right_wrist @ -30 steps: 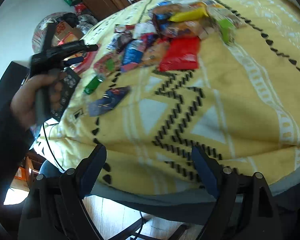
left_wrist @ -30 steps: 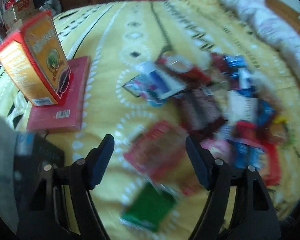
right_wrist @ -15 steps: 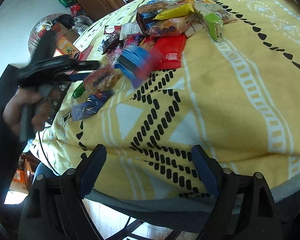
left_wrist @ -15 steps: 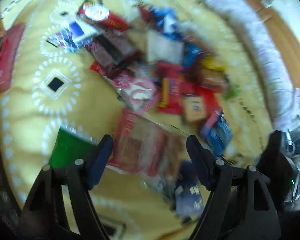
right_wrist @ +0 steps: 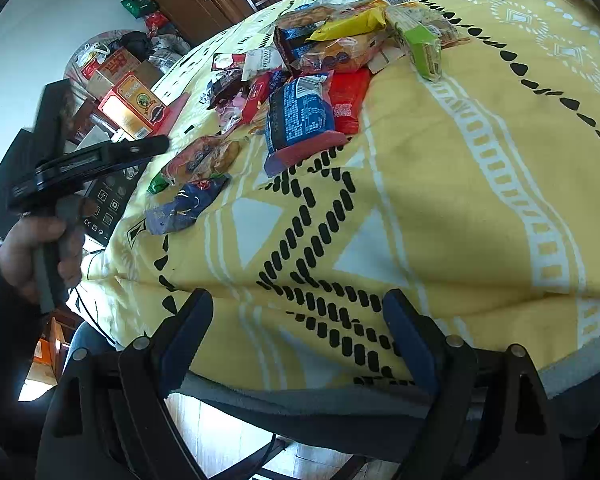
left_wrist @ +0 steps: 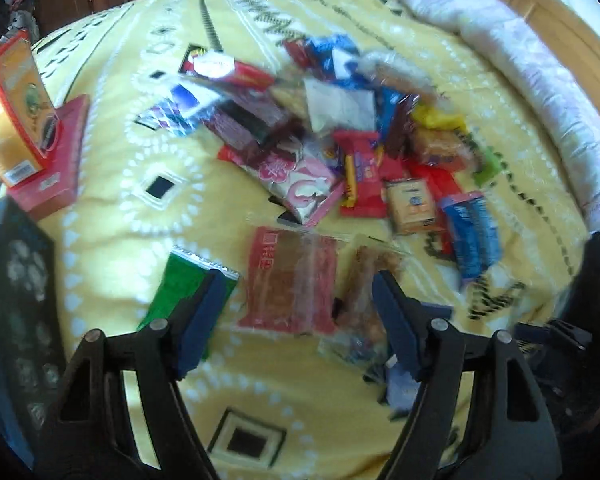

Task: Organize snacks
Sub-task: 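Grasp a red cake packet with the left gripper while the right gripper grasps a blue biscuit packet, then carry the red cake packet and blue packet over the glass bowl with both grippers, then open both grippers to drop the red and blue packets into the bowl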

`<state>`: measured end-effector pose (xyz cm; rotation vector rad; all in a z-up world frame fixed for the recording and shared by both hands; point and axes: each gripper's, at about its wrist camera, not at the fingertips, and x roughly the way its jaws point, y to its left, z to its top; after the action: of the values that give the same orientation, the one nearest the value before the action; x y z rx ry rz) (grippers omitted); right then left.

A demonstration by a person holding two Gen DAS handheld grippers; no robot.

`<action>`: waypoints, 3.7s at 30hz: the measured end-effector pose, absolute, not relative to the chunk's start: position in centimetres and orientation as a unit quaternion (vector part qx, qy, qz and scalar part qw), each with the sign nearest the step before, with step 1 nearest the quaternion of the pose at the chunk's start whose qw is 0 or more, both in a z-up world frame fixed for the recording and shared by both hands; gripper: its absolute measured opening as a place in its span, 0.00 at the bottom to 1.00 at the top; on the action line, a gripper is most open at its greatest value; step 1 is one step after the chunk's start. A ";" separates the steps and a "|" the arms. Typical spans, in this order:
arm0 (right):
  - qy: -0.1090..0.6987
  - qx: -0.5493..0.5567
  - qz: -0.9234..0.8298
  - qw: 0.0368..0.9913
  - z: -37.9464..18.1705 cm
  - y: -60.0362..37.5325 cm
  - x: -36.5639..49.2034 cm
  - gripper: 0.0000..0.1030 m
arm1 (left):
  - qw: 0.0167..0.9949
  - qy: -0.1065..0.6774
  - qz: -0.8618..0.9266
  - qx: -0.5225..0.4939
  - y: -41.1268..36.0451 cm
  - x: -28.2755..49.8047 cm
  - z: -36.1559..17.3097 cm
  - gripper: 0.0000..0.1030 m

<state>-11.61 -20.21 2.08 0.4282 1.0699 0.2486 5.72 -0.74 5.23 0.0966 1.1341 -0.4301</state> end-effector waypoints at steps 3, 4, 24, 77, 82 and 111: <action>0.504 0.202 0.118 0.831 2.1 -20.2 -11.6 0.86 | 0.809 0.557 -0.180 0.052 -1.0 6.6 3.1 0.70; 0.505 0.203 0.118 0.831 2.1 -20.2 -11.6 0.86 | 0.808 0.559 -0.178 0.054 -1.2 6.7 2.6 0.70; 0.446 0.091 0.046 0.889 4.8 -17.5 -2.3 0.73 | 0.867 0.470 -0.163 0.020 0.9 2.3 7.9 0.55; 0.331 -0.027 0.408 0.851 26.5 28.5 1.3 0.50 | 0.926 0.299 0.185 -0.139 39.0 -7.7 21.1 0.55; 0.346 -0.046 0.424 0.836 25.2 32.0 0.6 0.50 | 0.922 0.309 0.184 -0.143 40.0 -7.8 20.3 0.55; 0.365 -0.056 0.422 0.828 23.6 32.8 1.0 0.50 | 0.919 0.320 0.182 -0.143 41.8 -8.2 20.0 0.55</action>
<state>1.01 32.78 23.57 -0.1196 0.7759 0.8954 -8.16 41.83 20.00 -0.2947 0.6575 0.3739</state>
